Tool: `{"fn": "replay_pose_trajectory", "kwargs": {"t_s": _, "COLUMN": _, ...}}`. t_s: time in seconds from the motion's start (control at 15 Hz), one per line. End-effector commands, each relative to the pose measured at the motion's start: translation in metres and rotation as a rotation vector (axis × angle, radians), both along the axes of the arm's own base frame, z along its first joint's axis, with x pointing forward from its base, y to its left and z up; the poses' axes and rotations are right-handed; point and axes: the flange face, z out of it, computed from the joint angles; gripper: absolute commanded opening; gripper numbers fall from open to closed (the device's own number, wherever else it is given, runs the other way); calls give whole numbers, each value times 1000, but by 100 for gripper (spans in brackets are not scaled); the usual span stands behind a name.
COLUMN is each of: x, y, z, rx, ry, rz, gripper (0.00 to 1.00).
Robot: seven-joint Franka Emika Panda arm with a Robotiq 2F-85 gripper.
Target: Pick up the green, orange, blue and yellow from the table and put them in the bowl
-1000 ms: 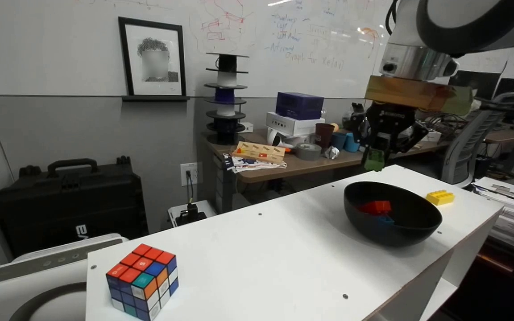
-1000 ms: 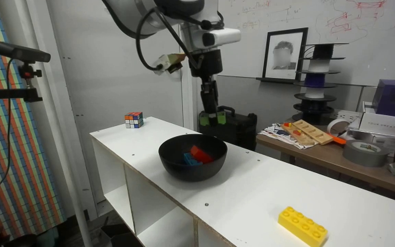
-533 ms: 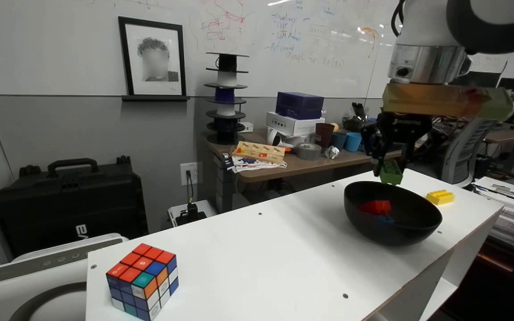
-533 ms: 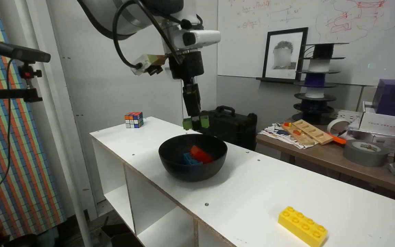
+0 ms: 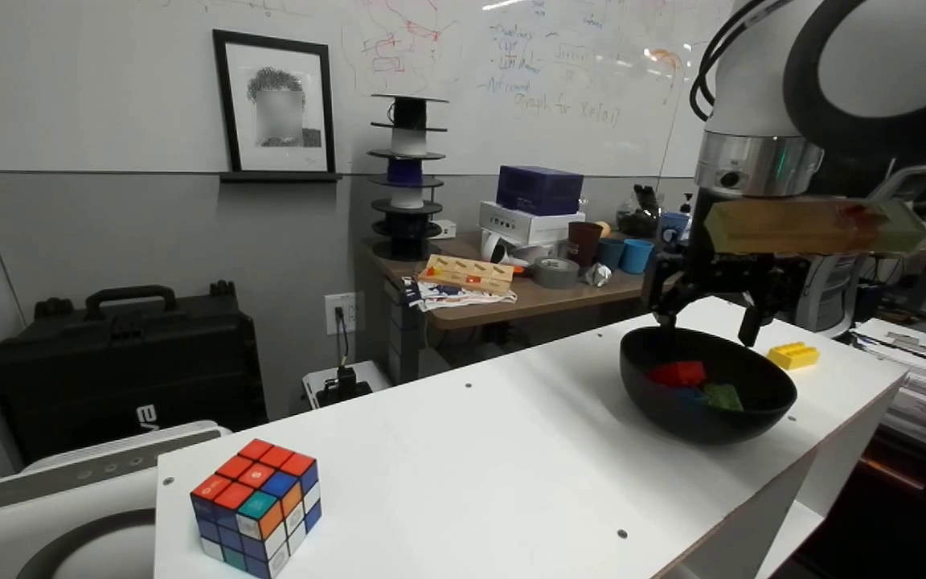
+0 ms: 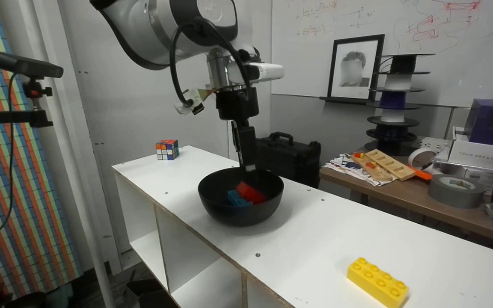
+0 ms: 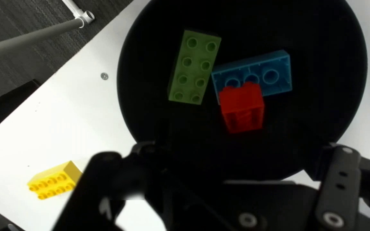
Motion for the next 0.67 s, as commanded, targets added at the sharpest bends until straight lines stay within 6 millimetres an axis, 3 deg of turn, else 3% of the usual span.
{"fn": "replay_pose_trajectory", "kwargs": {"t_s": 0.0, "x": -2, "y": -2, "z": 36, "rx": 1, "ry": -85, "rz": 35, "gripper": 100}}
{"fn": "replay_pose_trajectory", "kwargs": {"t_s": 0.2, "x": 1, "y": -32, "z": 66, "rx": 35, "ry": -196, "rz": -114, "gripper": 100}}
{"fn": "replay_pose_trajectory", "kwargs": {"t_s": 0.4, "x": -1, "y": -90, "z": 85, "rx": 60, "ry": -223, "rz": -278, "gripper": 100}}
{"fn": "replay_pose_trajectory", "kwargs": {"t_s": 0.6, "x": -8, "y": -153, "z": 88, "rx": 103, "ry": -232, "rz": -441, "gripper": 100}}
